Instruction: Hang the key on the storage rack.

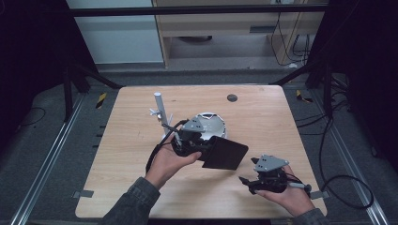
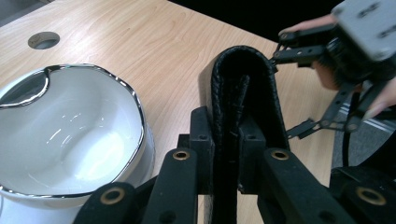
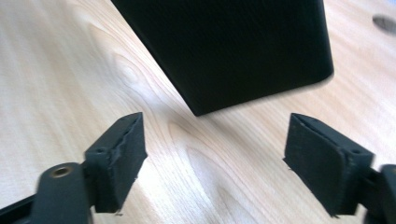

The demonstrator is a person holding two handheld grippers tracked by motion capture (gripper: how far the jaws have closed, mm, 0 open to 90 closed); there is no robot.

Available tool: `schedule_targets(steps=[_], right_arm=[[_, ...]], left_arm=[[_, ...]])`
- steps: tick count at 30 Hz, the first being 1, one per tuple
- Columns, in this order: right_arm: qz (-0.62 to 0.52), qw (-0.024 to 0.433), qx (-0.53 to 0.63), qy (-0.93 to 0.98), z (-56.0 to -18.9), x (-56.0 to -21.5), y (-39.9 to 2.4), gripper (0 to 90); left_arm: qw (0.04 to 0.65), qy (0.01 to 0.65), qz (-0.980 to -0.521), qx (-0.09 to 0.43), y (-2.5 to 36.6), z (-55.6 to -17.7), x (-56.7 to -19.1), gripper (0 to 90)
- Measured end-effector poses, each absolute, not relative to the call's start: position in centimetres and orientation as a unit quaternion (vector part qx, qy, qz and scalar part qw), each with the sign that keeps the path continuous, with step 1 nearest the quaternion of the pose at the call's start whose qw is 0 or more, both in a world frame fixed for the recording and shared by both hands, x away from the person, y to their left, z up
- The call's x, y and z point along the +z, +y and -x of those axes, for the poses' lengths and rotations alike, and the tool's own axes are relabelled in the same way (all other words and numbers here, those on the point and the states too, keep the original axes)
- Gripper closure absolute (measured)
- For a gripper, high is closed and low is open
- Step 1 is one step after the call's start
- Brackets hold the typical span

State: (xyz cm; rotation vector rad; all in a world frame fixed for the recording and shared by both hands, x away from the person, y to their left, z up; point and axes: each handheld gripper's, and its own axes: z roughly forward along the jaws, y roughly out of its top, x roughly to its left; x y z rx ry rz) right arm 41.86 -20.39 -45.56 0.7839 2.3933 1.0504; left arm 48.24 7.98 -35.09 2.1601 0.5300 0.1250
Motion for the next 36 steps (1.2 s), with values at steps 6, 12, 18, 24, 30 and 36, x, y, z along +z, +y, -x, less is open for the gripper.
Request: schedule_targets(steps=[6, 12, 18, 24, 30, 36], right_arm=[[-0.336, 0.205, 0.376, 0.839, -42.9, -47.3, -21.2, 13.1], [-0.379, 0.201, 0.381, 0.819, -43.6, -49.1, -21.9, 10.4], [-0.406, 0.194, 0.371, 0.812, -44.1, -50.1, -22.1, 7.1], [-0.412, 0.194, 0.359, 0.815, -44.2, -50.7, -21.6, 6.2], [-0.415, 0.192, 0.351, 0.817, -44.4, -51.0, -21.4, 5.5], [-0.419, 0.19, 0.347, 0.817, -44.3, -51.1, -21.5, 5.0]], left_arm=[[0.437, 0.218, -0.871, 0.055, 8.4, -48.2, -34.6, 80.2], [0.431, 0.218, -0.873, 0.06, 8.6, -48.0, -33.7, 80.1], [0.425, 0.221, -0.875, 0.062, 8.7, -48.0, -32.9, 80.1], [0.418, 0.225, -0.877, 0.065, 8.8, -47.9, -32.6, 80.1], [0.417, 0.229, -0.877, 0.068, 9.0, -47.9, -32.0, 80.1], [0.418, 0.23, -0.876, 0.072, 9.1, -47.8, -31.1, 80.0]])
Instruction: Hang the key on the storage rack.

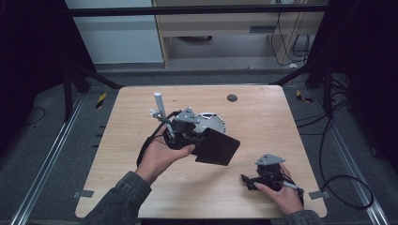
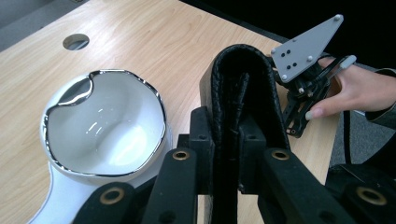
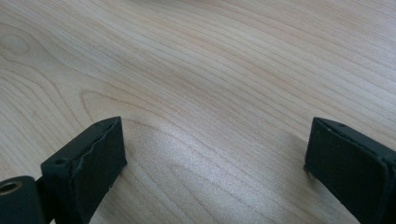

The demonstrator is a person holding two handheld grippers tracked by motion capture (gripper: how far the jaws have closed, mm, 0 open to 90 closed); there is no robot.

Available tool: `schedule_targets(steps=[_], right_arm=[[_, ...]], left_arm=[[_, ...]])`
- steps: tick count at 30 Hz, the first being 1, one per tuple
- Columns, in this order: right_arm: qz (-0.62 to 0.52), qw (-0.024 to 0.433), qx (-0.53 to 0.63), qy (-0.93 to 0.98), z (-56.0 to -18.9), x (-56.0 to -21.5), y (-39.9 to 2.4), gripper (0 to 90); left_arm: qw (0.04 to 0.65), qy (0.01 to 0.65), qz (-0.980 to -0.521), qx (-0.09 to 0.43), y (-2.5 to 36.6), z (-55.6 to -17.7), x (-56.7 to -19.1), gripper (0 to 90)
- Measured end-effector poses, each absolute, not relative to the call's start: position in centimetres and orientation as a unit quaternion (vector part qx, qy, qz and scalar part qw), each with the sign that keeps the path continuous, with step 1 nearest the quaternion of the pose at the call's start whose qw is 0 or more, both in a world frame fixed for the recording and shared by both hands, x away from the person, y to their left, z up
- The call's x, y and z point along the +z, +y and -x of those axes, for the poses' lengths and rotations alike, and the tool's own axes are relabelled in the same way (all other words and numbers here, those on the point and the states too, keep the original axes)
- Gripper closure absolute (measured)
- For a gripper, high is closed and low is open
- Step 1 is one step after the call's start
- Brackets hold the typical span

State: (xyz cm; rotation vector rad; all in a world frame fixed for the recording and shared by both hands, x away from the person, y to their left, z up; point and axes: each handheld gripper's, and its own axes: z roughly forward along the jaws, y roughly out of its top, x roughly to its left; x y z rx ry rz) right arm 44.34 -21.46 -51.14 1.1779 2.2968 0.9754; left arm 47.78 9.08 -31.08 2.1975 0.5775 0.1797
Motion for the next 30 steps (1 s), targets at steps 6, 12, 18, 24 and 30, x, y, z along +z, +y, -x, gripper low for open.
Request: schedule_targets(steps=[6, 12, 18, 24, 30], right_arm=[[-0.421, 0.192, 0.344, 0.817, -44.4, -51.2, -21.7, 3.5], [-0.426, 0.188, 0.348, 0.814, -44.4, -51.3, -21.7, 3.2], [-0.426, 0.188, 0.348, 0.814, -44.4, -51.3, -21.7, 3.1], [-0.427, 0.188, 0.347, 0.813, -44.4, -51.3, -21.7, 3.1], [-0.429, 0.189, 0.348, 0.812, -44.4, -51.3, -21.7, 3.1]], left_arm=[[0.415, 0.229, -0.877, 0.079, 9.6, -47.8, -30.1, 80.0], [0.414, 0.23, -0.876, 0.084, 10.2, -47.8, -29.3, 80.0], [0.412, 0.232, -0.877, 0.089, 10.6, -47.8, -28.5, 80.0], [0.417, 0.232, -0.874, 0.096, 10.7, -48.1, -27.3, 80.0], [0.417, 0.239, -0.872, 0.094, 10.8, -48.8, -26.7, 80.1]])
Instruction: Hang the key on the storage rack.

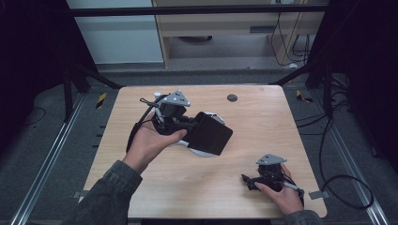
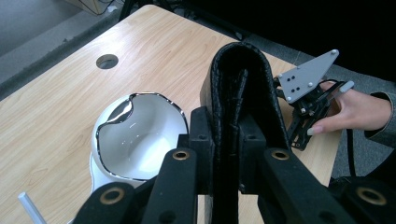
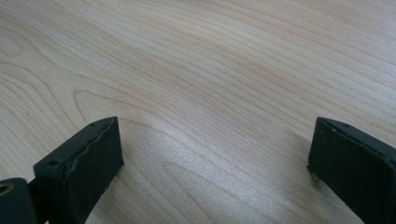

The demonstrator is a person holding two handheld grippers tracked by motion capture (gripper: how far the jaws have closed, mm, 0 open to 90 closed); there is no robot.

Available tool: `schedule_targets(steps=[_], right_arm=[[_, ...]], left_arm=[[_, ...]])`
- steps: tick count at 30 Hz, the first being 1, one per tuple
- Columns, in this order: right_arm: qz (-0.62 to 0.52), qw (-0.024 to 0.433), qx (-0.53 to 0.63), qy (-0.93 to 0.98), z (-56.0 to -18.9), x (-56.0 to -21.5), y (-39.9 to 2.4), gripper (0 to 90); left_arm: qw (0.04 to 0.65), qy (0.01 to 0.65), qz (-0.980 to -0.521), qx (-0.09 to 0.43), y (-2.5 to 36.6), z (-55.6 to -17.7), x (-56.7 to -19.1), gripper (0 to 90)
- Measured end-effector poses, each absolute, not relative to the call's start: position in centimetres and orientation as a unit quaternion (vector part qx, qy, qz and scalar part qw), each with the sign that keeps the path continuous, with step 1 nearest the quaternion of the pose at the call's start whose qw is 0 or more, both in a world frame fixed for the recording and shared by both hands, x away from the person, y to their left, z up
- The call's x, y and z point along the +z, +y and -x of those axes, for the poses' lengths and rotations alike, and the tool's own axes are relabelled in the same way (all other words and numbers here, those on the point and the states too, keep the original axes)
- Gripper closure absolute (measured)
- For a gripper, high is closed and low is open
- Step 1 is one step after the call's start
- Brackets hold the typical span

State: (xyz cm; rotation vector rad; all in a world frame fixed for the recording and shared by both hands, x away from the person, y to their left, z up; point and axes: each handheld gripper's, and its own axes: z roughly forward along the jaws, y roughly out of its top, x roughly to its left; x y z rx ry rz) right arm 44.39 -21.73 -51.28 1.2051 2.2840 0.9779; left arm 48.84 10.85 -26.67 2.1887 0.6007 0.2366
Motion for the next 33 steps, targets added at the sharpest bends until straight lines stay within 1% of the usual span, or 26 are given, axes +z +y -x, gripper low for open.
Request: schedule_targets(steps=[14, 22, 33], right_arm=[[-0.426, 0.191, 0.347, 0.813, -44.4, -51.3, -21.8, 3.1], [-0.426, 0.191, 0.347, 0.813, -44.4, -51.3, -21.8, 3.1], [-0.428, 0.189, 0.348, 0.812, -44.4, -51.3, -21.7, 3.0]], left_arm=[[0.409, 0.266, -0.866, 0.113, 11.8, -51.0, -26.0, 80.0], [0.389, 0.279, -0.869, 0.125, 11.8, -52.8, -27.3, 80.0], [0.366, 0.279, -0.878, 0.135, 10.5, -53.9, -29.6, 80.0]])
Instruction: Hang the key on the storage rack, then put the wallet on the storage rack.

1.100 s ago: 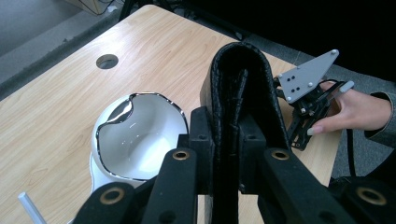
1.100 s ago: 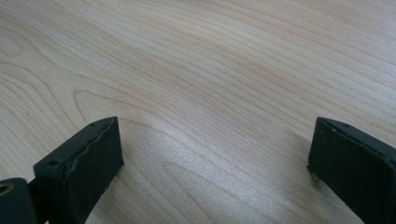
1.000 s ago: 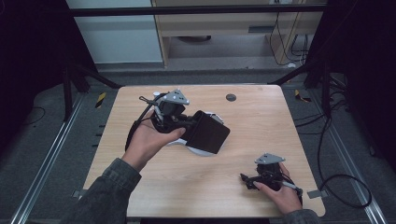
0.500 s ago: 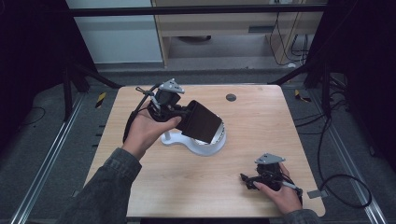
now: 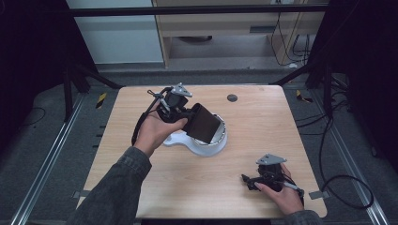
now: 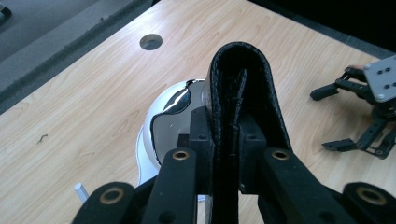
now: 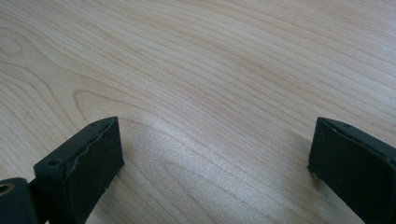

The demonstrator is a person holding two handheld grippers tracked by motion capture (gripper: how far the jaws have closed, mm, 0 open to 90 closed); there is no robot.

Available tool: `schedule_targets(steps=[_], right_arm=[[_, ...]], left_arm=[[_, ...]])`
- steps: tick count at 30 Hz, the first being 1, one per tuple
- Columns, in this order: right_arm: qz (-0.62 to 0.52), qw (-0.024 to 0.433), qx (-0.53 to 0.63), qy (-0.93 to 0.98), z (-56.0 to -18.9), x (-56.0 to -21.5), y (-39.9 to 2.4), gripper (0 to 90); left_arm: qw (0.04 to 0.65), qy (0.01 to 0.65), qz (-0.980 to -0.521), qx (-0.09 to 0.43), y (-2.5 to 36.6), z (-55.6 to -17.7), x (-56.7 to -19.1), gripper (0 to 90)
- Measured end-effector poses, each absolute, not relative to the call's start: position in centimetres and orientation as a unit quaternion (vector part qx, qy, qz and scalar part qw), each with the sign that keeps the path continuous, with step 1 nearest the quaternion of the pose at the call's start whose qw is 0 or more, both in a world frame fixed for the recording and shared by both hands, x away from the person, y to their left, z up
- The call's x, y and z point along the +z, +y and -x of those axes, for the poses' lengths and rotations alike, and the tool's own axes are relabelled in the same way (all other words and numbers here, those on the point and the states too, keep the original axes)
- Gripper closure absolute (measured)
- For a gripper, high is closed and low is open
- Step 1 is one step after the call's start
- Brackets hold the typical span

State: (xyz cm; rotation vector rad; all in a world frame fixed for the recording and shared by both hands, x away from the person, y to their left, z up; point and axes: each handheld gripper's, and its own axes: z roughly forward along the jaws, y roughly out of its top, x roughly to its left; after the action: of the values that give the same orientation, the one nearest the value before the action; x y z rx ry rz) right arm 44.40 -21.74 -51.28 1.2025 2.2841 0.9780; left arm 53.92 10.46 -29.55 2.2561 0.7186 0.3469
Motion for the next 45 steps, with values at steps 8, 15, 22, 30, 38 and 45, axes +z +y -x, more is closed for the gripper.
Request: schedule_targets(steps=[8, 15, 22, 30, 38, 45], right_arm=[[-0.428, 0.189, 0.347, 0.813, -44.4, -51.3, -21.7, 3.0], [-0.428, 0.189, 0.347, 0.813, -44.4, -51.3, -21.8, 3.0], [-0.427, 0.19, 0.347, 0.813, -44.4, -51.3, -21.8, 3.0], [-0.428, 0.189, 0.347, 0.813, -44.4, -51.3, -21.7, 3.0], [-0.427, 0.189, 0.348, 0.813, -44.4, -51.3, -21.8, 3.0], [-0.426, 0.189, 0.348, 0.813, -44.4, -51.3, -21.8, 2.9]], left_arm=[[0.36, 0.284, -0.879, 0.13, 10.2, -54.5, -30.8, 80.0], [0.356, 0.282, -0.882, 0.126, 9.6, -54.9, -31.8, 79.9], [0.359, 0.286, -0.88, 0.123, 9.3, -55.5, -32.0, 79.7], [0.369, 0.294, -0.873, 0.119, 9.4, -56.5, -32.4, 78.9], [0.379, 0.307, -0.865, 0.121, 9.9, -57.1, -32.4, 75.2], [0.381, 0.318, -0.858, 0.135, 10.5, -57.1, -32.2, 66.4]])
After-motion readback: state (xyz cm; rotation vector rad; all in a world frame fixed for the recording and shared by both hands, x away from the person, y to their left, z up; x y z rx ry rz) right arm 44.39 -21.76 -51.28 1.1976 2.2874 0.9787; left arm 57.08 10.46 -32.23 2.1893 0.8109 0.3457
